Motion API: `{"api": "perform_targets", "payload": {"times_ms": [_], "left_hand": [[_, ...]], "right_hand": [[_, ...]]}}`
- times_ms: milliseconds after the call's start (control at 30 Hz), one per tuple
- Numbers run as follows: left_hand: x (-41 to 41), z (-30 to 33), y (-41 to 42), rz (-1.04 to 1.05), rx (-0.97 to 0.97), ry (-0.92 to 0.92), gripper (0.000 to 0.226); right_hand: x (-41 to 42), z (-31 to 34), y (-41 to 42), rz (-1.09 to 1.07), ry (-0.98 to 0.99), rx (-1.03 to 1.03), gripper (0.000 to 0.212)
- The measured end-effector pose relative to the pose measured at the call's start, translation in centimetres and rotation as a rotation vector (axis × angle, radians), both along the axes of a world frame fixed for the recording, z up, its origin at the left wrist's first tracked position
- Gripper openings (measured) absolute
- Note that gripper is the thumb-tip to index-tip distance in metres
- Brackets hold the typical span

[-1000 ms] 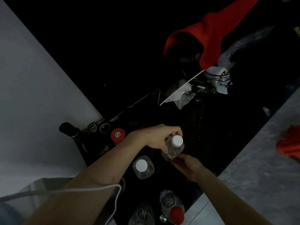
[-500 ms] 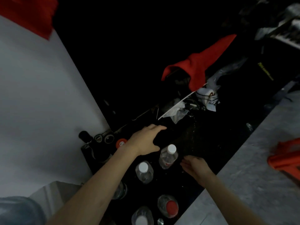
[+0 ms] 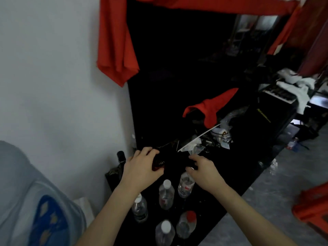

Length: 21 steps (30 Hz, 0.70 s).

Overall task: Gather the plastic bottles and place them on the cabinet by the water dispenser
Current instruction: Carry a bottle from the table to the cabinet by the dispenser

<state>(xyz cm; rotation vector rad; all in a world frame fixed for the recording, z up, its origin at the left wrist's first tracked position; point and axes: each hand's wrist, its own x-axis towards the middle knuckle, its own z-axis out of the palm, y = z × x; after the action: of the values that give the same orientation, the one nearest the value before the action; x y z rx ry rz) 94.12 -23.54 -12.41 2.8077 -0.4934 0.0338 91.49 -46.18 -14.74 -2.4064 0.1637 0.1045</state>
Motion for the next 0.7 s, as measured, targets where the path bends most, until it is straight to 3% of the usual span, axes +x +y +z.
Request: {"api": "perform_targets", "payload": {"times_ms": [367,700], "left_hand": [[-14.2,1.0,9.9,0.045,0.109,-0.163,0.062],[-25.9,1.8,17.4,0.184,0.085,-0.196,0.062]], "right_hand": [[-13.7,3.2,12.4,0.069,-0.196,-0.462,0.057],[-23.0,5.6,21.4,0.238,-0.234,-0.56,0.059]]}}
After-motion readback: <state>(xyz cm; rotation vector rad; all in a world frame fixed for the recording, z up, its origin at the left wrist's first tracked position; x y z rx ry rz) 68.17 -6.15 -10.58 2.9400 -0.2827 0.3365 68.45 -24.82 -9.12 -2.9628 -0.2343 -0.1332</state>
